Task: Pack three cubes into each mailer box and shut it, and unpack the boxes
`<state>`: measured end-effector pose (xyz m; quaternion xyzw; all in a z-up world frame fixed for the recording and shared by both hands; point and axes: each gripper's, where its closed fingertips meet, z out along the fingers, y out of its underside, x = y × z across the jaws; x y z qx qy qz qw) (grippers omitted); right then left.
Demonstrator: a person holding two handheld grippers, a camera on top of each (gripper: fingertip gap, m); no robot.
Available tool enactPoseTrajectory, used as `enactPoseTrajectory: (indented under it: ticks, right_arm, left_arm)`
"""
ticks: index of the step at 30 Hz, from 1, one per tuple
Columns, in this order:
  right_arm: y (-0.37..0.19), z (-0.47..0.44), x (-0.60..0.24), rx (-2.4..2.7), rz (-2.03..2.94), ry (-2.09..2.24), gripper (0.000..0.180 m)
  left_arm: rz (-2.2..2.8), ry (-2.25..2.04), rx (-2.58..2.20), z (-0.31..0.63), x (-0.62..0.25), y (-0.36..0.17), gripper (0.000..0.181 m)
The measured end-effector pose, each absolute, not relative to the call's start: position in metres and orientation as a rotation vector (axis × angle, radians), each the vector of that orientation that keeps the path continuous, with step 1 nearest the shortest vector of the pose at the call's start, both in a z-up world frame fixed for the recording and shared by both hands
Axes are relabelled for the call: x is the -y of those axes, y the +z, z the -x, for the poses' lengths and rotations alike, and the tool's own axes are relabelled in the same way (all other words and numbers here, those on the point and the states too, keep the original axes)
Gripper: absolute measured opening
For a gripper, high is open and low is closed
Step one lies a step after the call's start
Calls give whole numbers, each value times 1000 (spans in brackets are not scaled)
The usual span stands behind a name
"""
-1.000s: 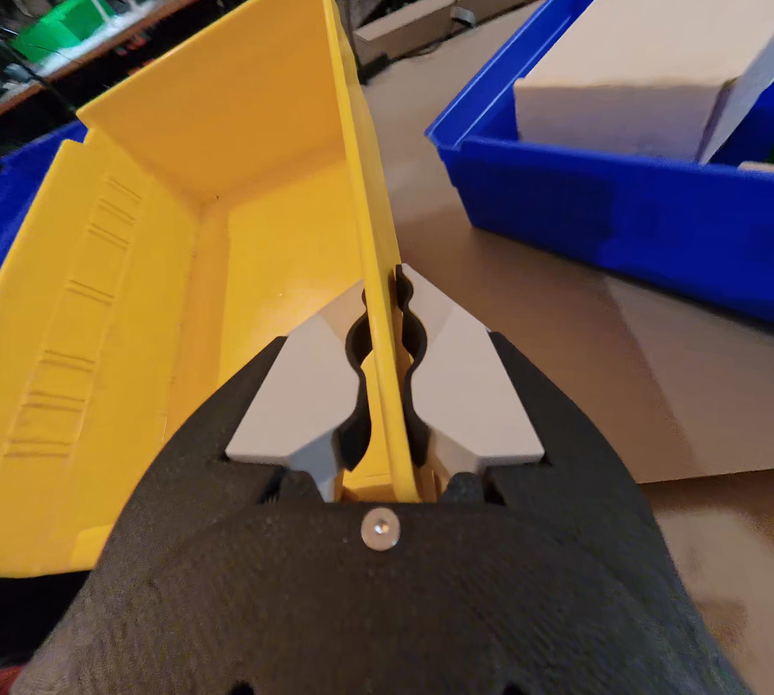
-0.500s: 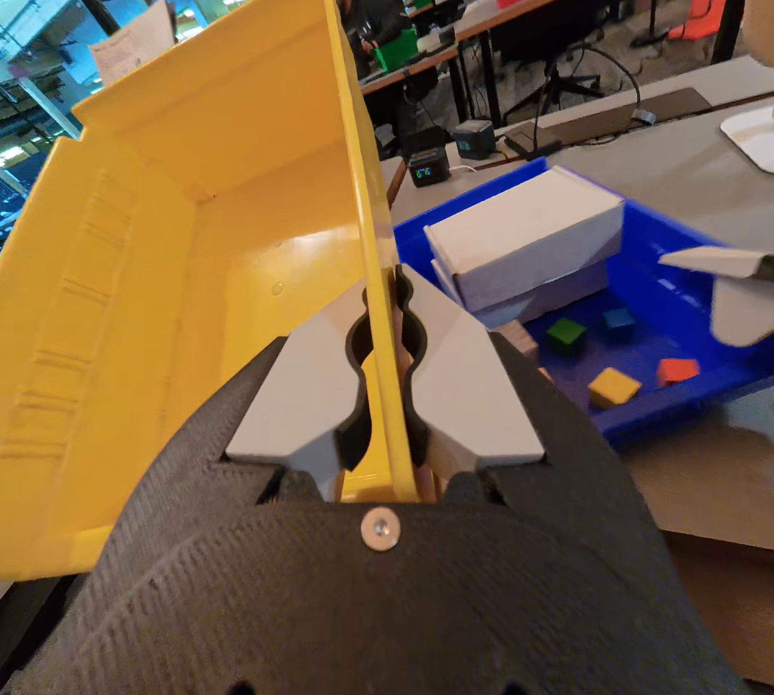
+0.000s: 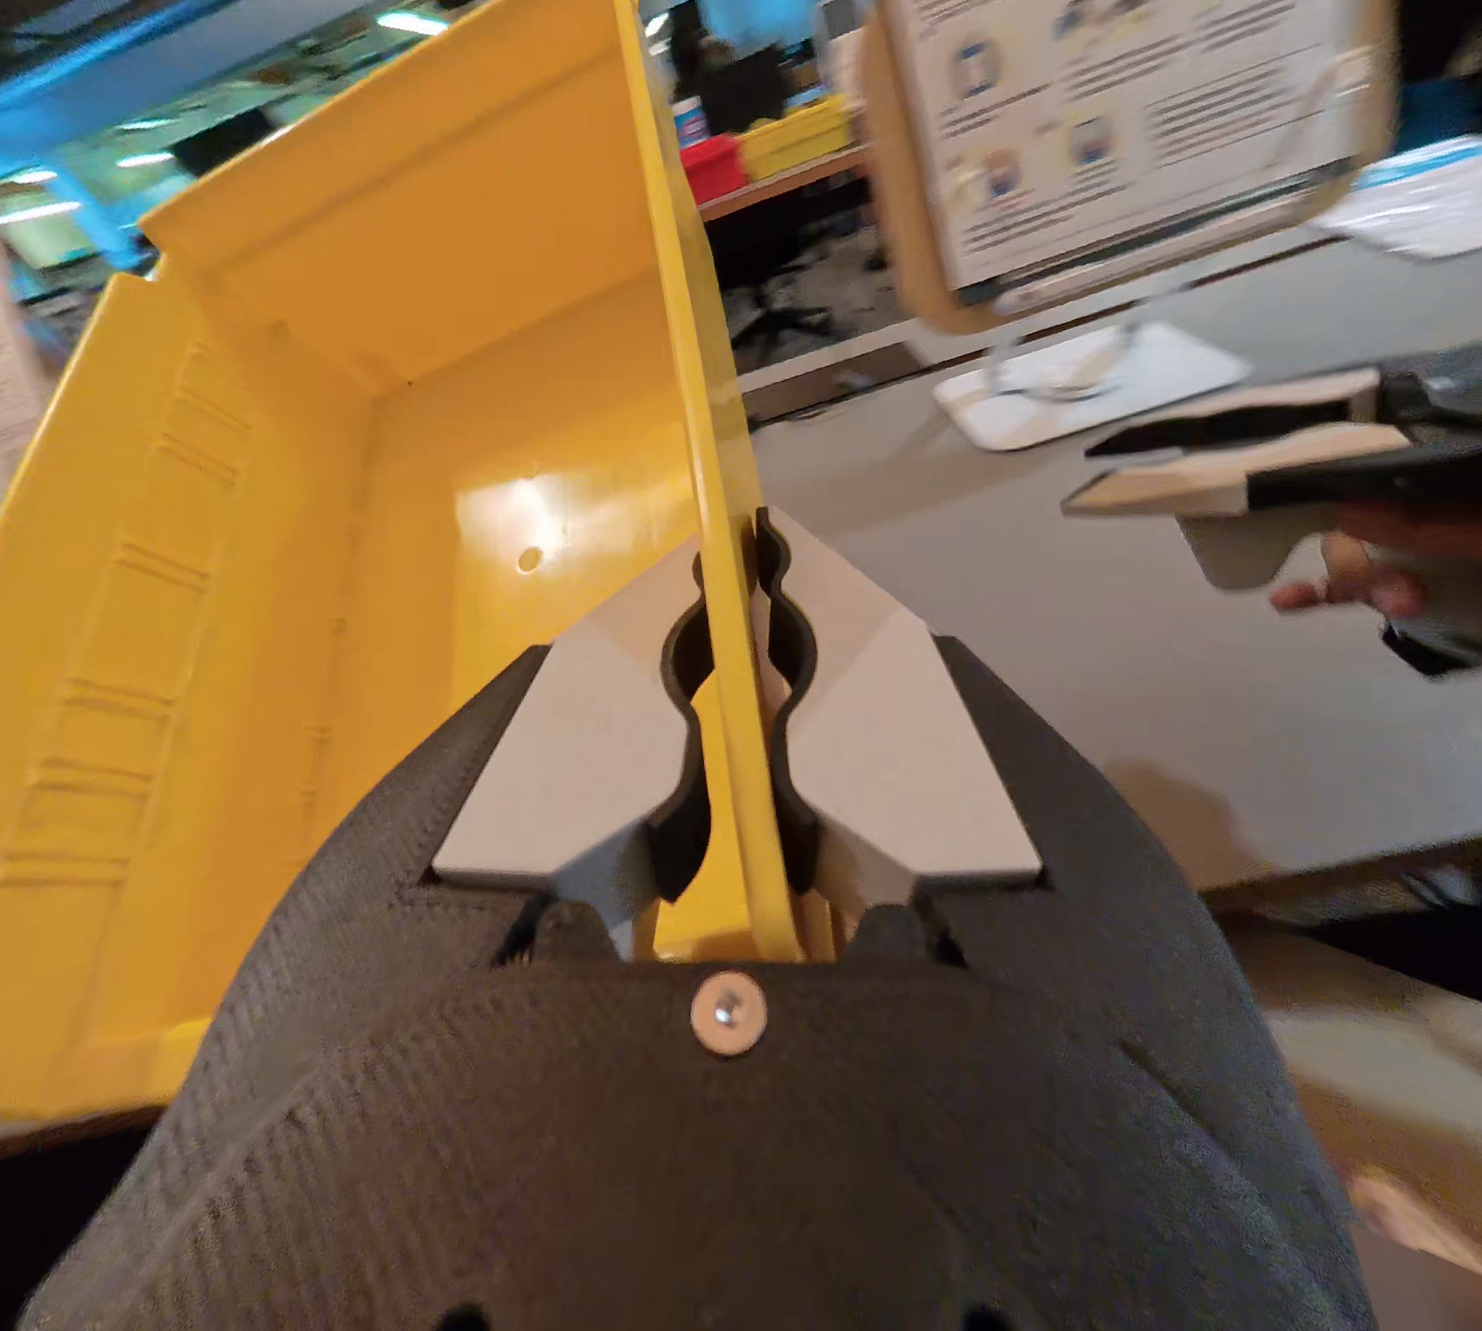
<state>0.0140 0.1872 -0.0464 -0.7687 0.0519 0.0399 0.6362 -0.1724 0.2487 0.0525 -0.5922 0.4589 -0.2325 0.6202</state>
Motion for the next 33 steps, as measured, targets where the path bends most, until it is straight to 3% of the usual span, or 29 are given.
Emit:
enactPoseTrajectory:
  ticks: [5,11,18,25,33]
  right_arm:
    - [-65,-102,-36,-201,1808,-214,57]
    - [-89,-115,93,-358,1808,-276,47]
    - [-69,-130,131,-408,1724,-493,52]
    - [-88,-149,143,-545,1739,-534,64]
    - [-80,-187,177,-908,1453,-467,63]
  left_arm:
    - [1203,-818,-1323,114,-125,46,5]
    - [1112,-1027,-1657,38,9,-4,5]
    - [1080,-1017,-1832,-60,73,-74,5]
    - [1136,-1026,-1812,-130,99,-108,5]
    - [1094,-897,-1796,-186,135,-132,5]
